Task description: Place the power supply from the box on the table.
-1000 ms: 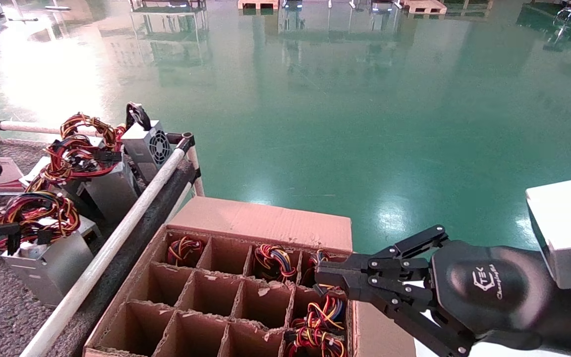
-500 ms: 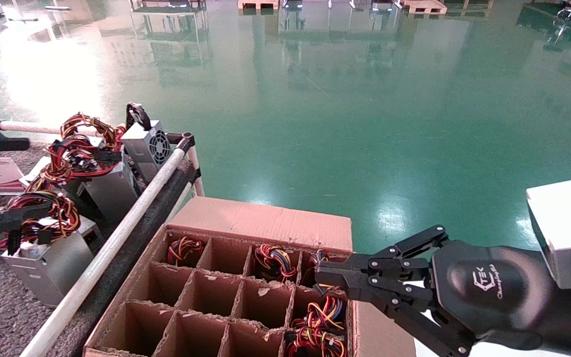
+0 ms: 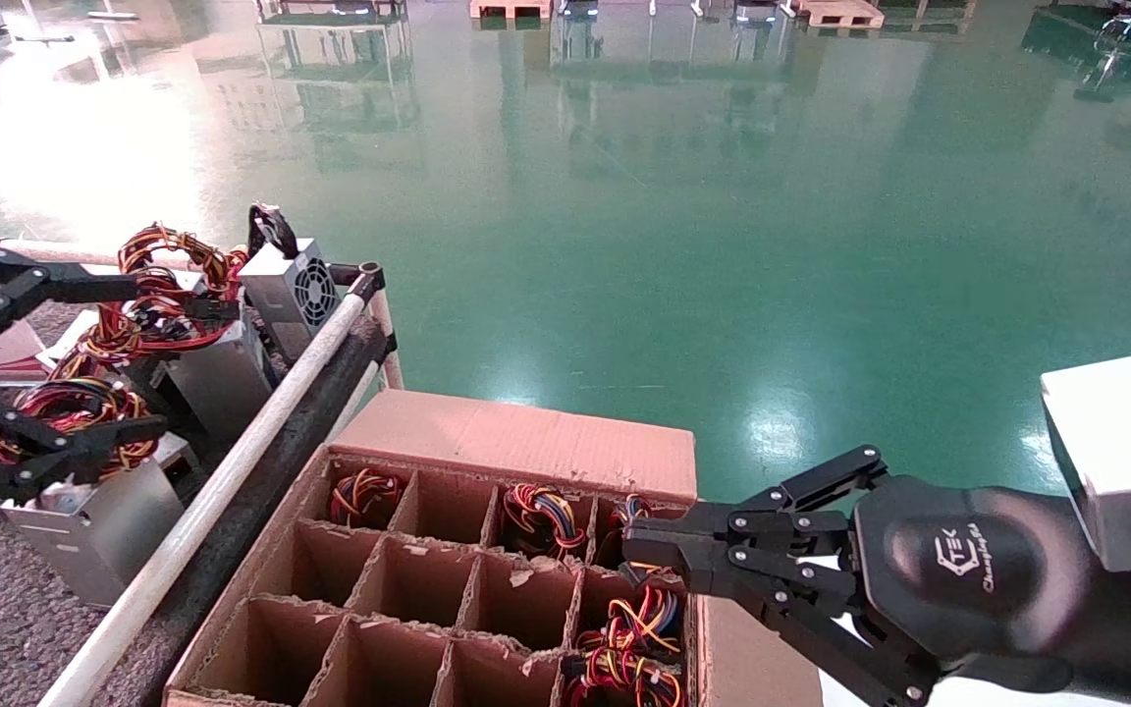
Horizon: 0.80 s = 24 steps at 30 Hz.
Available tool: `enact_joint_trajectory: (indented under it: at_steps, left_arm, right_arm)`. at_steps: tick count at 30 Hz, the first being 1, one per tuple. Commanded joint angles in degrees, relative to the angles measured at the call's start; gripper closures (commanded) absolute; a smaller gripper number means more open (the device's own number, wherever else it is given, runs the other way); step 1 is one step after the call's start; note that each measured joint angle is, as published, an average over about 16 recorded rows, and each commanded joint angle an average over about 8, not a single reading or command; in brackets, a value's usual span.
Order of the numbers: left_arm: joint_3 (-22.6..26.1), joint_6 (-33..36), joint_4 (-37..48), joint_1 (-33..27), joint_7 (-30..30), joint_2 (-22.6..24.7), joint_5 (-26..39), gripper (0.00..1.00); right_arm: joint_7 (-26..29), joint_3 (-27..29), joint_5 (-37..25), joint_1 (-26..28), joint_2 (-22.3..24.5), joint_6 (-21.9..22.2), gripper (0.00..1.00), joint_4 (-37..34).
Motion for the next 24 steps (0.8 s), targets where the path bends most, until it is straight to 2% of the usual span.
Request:
enact_joint_trajectory:
  at_steps: [1,24]
  left_arm:
    - [0.0,0.1,-0.1,0.3,0.1,0.2,-0.6,0.0]
    - [-4.6,0.1,-3.6,4.3,-3.0,1.4,0.6,0.0]
  right_arm:
    - [0.0,0.0,0.0,0.0,0.0,0.0,0.0,0.0]
    - [0.0,0.0,0.0,0.0,0.0,0.0,0.0,0.0]
